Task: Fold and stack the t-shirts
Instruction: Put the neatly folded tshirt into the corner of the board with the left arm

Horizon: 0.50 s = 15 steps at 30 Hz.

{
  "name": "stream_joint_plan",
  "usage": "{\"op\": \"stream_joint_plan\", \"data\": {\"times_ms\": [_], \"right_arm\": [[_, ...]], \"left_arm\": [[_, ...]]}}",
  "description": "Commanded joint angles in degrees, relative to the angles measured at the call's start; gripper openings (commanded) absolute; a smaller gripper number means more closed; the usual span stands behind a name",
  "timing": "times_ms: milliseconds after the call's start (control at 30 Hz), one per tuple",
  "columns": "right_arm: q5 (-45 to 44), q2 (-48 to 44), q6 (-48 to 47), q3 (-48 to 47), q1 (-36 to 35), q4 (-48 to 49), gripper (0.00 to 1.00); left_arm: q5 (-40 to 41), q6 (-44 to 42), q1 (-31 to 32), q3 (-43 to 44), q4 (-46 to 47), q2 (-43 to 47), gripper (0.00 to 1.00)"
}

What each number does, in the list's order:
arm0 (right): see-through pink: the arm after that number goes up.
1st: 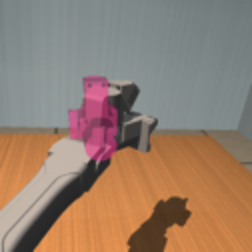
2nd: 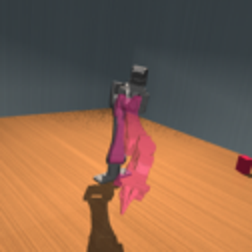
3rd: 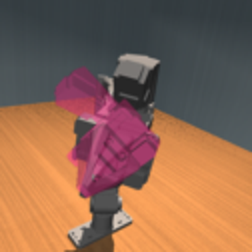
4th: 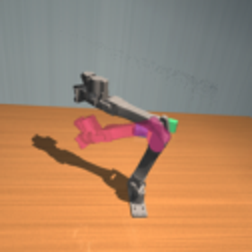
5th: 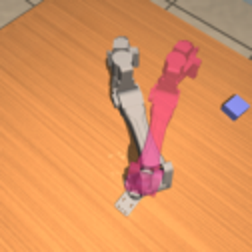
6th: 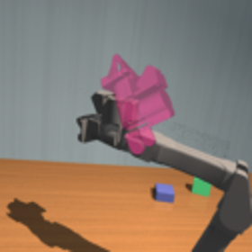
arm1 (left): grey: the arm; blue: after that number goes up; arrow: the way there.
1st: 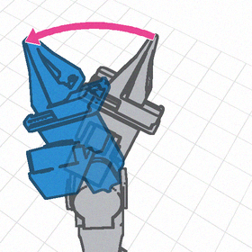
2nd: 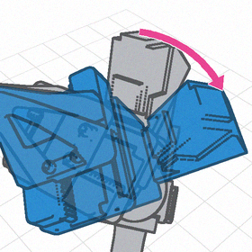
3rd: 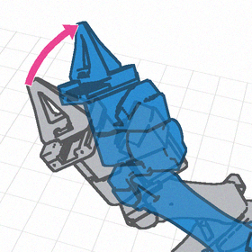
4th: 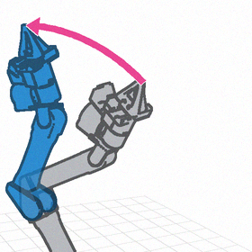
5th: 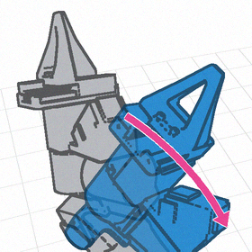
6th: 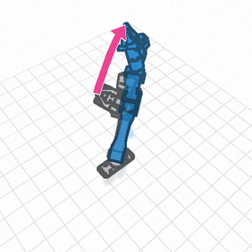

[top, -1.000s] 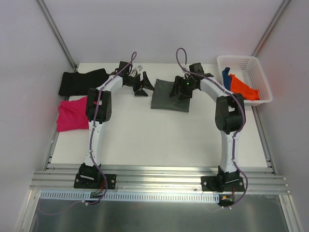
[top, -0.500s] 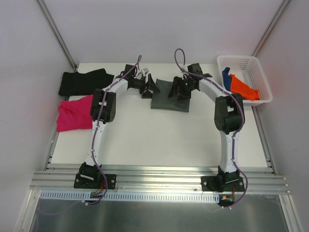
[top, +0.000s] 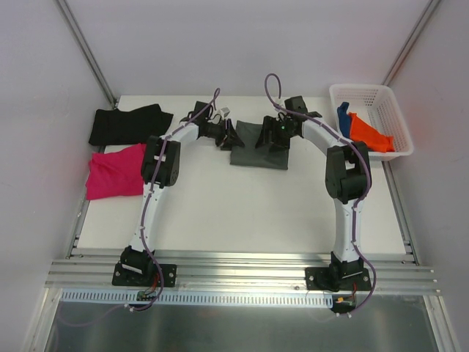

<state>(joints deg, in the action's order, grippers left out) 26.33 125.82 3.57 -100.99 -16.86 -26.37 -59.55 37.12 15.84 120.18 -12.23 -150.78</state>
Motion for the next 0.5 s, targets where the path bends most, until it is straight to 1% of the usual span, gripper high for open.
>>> {"op": "stream_joint_plan", "data": {"times_ms": [0, 33, 100, 167, 267, 367, 467], "right_arm": [[0.4, -1.5, -0.1, 0.3, -0.5, 0.8, 0.72], [0.5, -1.7, -0.2, 0.6, -0.5, 0.9, 0.72], [0.4, -2.1, -0.7, 1.0, -0.4, 0.5, 0.72], [0.3, -2.9, -1.2, 1.1, -0.1, 0.1, 0.72], [0.3, -4.5, -1.4, 1.8, 1.0, -0.3, 0.72], [0.2, -6.4, -1.7, 2.0, 2.9, -1.1, 0.72], [0.1, -7.8, -2.1, 2.4, 5.2, -1.8, 0.72]], "left_arm": [[2.5, -1.4, 0.8, 0.2, -0.5, -2.2, 0.23], [2.6, -1.7, 0.9, 0.1, -0.4, -2.2, 0.17], [2.2, -1.7, 1.0, -0.4, -0.5, -1.8, 0.11], [1.6, -2.0, 1.0, -1.9, -0.3, -0.5, 0.01], [0.6, -2.5, 0.5, -4.8, -1.1, 2.3, 0.00], [0.0, -5.0, -0.7, -7.7, -3.9, 6.1, 0.00], [1.4, -9.1, -2.8, -11.4, -8.3, 11.3, 0.00]]}}
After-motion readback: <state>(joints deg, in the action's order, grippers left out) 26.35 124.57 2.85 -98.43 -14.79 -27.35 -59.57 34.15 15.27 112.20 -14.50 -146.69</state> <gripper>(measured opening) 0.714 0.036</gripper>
